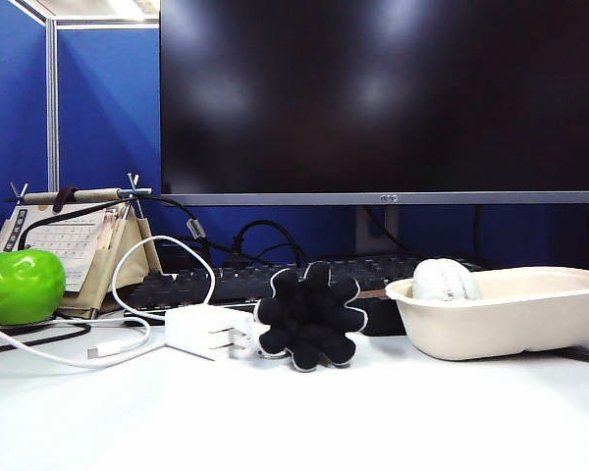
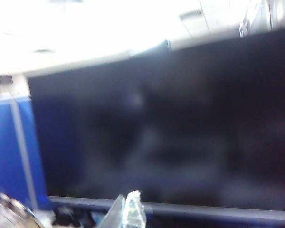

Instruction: Place the tilting octopus upright.

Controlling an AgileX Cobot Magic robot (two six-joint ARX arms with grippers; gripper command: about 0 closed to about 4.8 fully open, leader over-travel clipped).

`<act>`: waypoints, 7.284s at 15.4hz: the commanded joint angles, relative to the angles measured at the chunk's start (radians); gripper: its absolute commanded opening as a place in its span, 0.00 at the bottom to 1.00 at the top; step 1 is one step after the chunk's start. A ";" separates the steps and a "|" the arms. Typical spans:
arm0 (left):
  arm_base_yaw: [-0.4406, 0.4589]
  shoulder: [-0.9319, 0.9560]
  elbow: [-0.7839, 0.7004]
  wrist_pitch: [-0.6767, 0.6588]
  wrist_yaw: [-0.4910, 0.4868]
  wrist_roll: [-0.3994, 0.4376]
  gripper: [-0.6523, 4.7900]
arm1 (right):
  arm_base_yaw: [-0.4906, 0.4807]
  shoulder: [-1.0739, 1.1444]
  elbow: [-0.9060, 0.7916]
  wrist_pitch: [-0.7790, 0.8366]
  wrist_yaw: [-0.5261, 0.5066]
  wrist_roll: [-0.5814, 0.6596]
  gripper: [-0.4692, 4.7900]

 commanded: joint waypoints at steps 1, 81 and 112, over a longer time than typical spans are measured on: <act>0.001 0.044 0.185 -0.154 -0.003 -0.003 0.11 | 0.000 0.061 0.187 -0.223 -0.032 -0.003 0.08; -0.690 1.595 0.524 0.043 -0.068 0.005 0.23 | 0.488 1.216 0.311 -0.400 -0.089 -0.100 0.10; -0.698 1.603 0.524 0.051 0.042 0.005 0.14 | 0.488 1.216 0.311 -0.407 -0.088 -0.100 0.10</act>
